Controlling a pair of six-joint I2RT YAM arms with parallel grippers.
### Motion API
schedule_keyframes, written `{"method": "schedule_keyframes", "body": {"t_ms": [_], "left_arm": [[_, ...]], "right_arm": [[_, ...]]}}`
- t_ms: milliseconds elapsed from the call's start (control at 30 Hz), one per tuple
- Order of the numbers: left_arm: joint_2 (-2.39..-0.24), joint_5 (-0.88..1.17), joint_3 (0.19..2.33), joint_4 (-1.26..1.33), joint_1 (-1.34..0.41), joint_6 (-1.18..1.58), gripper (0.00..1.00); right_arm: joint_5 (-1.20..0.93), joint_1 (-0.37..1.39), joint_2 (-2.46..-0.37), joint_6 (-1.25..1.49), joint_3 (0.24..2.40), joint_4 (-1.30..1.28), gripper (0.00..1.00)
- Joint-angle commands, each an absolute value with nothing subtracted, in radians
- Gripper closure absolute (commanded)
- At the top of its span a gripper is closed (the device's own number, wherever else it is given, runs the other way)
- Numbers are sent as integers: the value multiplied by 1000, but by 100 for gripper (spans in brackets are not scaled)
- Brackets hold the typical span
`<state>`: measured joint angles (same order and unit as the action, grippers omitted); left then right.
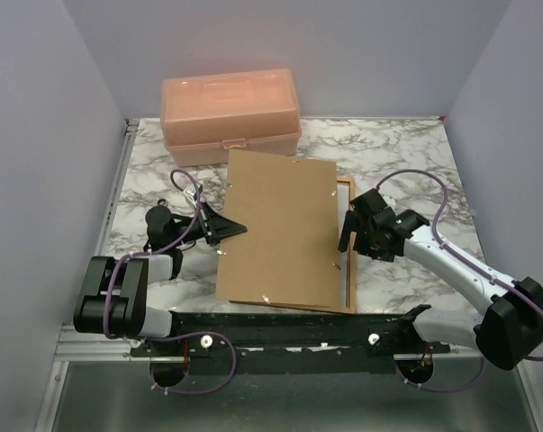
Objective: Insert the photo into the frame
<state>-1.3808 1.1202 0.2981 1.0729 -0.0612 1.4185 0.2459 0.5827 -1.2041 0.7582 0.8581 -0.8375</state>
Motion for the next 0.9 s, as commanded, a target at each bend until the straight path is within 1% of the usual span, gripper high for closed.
{"method": "schedule_keyframes", "body": {"t_ms": [0, 167, 233, 500, 867], "left_arm": [[-1419, 1095, 348, 1158, -68, 1419, 100], [-1471, 1093, 361, 1161, -73, 1405, 100], [-1494, 1092, 370, 1165, -82, 1401, 100], [-1580, 1073, 411, 1151, -115, 1365, 100], [-1663, 1035, 490, 1022, -171, 1256, 100]], "right_arm": [[140, 475, -1202, 702, 829, -751, 4], [26, 349, -1198, 649, 812, -700, 6], [8, 313, -1202, 639, 802, -678, 7], [-177, 178, -1227, 616, 746, -575, 12], [-291, 111, -1286, 605, 746, -507, 13]]}}
